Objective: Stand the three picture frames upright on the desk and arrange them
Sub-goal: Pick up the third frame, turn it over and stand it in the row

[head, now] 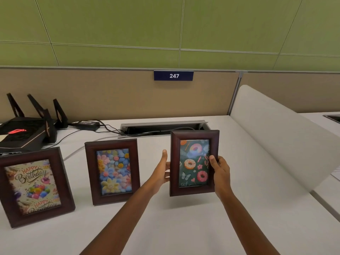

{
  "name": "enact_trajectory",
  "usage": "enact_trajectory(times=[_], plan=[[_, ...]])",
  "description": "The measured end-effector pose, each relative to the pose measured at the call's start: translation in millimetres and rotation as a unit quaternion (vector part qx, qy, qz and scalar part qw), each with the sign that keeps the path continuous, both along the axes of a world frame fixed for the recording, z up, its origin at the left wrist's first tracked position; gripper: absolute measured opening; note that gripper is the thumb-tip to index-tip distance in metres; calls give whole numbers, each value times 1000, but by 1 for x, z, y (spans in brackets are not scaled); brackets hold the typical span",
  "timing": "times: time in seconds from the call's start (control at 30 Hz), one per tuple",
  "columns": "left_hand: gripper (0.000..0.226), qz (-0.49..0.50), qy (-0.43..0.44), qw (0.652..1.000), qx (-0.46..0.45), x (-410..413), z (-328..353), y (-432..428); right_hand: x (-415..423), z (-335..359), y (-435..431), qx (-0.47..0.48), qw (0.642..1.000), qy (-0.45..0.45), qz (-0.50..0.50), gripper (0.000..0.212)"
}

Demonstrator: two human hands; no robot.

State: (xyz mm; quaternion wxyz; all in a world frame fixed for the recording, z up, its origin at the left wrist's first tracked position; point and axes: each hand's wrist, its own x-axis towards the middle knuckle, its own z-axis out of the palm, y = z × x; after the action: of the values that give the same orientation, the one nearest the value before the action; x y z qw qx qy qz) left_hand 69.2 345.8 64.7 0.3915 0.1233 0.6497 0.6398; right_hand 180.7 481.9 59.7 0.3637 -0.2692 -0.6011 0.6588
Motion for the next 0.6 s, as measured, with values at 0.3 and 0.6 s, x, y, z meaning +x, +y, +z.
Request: enact_trajectory(times=[0.3, 0.6], plan=[[59, 39, -18, 998, 43, -1, -7, 6, -13, -13, -2, -15, 999, -23, 29, 15], [61, 41, -49, 994, 87, -8, -14, 14, -24, -22, 3, -12, 999, -14, 47, 12]])
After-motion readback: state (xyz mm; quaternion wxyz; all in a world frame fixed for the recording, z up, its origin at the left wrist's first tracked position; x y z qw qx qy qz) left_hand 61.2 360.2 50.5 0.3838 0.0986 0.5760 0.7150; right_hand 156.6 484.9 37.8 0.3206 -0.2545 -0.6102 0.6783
